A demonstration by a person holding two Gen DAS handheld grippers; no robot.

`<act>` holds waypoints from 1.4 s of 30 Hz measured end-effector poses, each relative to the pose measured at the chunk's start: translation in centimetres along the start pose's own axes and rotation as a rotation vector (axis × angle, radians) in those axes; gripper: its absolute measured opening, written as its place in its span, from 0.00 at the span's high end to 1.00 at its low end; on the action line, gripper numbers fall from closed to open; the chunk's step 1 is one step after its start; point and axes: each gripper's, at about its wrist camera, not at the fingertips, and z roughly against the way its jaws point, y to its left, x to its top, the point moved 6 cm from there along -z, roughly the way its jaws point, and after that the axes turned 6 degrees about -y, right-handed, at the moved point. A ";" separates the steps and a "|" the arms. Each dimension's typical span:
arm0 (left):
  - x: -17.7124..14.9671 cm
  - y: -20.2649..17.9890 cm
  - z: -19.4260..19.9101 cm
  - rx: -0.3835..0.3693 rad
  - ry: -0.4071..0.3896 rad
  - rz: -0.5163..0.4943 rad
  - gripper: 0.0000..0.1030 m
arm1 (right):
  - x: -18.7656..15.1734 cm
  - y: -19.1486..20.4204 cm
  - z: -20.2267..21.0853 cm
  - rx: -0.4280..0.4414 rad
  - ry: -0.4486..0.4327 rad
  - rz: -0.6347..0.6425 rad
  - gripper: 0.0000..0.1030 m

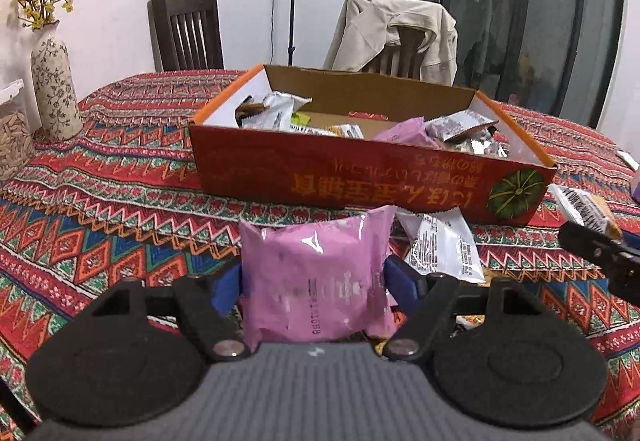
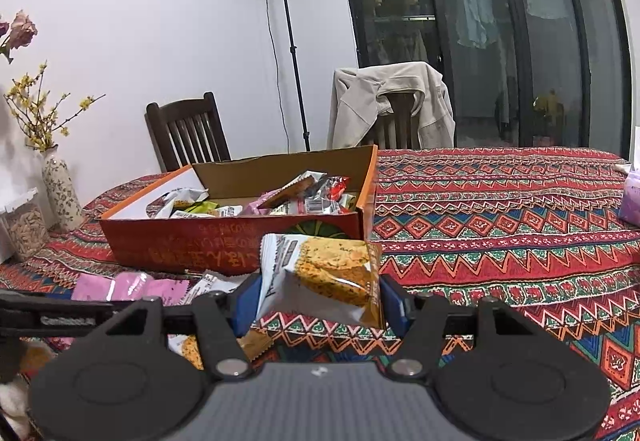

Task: Organize snacks
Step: 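Carry the cracker packet and pink packet over the box with both tools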

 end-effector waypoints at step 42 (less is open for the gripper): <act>12.2 1.3 -2.0 -0.163 -0.180 0.002 0.29 | 8.5 3.7 -4.0 -0.013 -0.059 0.051 0.40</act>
